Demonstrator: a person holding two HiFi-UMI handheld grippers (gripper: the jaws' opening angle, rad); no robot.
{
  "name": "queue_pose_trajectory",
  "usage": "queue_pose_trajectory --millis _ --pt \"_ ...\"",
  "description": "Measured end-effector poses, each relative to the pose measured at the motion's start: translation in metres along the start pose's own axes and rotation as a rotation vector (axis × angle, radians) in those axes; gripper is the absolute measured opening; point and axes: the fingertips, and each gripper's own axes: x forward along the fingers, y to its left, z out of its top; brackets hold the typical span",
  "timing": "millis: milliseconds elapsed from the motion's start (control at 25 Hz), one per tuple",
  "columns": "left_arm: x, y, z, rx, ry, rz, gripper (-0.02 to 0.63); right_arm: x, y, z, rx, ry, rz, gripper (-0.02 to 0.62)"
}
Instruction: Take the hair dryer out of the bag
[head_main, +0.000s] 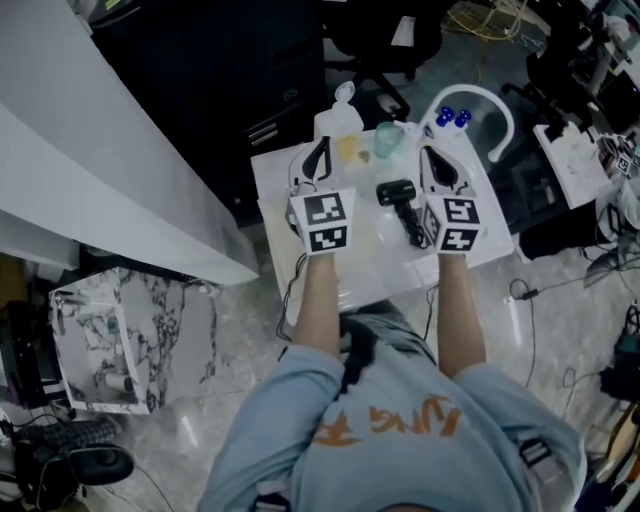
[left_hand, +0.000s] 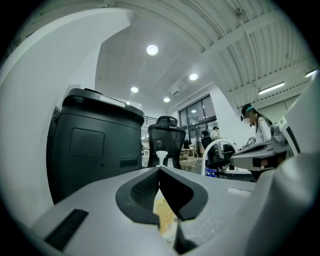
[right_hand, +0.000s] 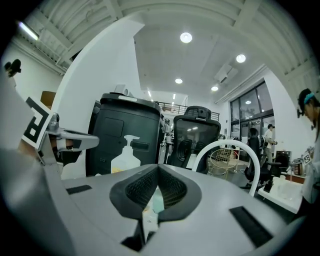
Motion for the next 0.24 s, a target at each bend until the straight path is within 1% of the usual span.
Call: queue_pose_trajectory --millis 240 --pt "0.005 -0.013 -0.002 -0.013 0.009 0.007 0.003 -0.008 -0.023 -0.005 0.003 0.01 -0.003 0.0"
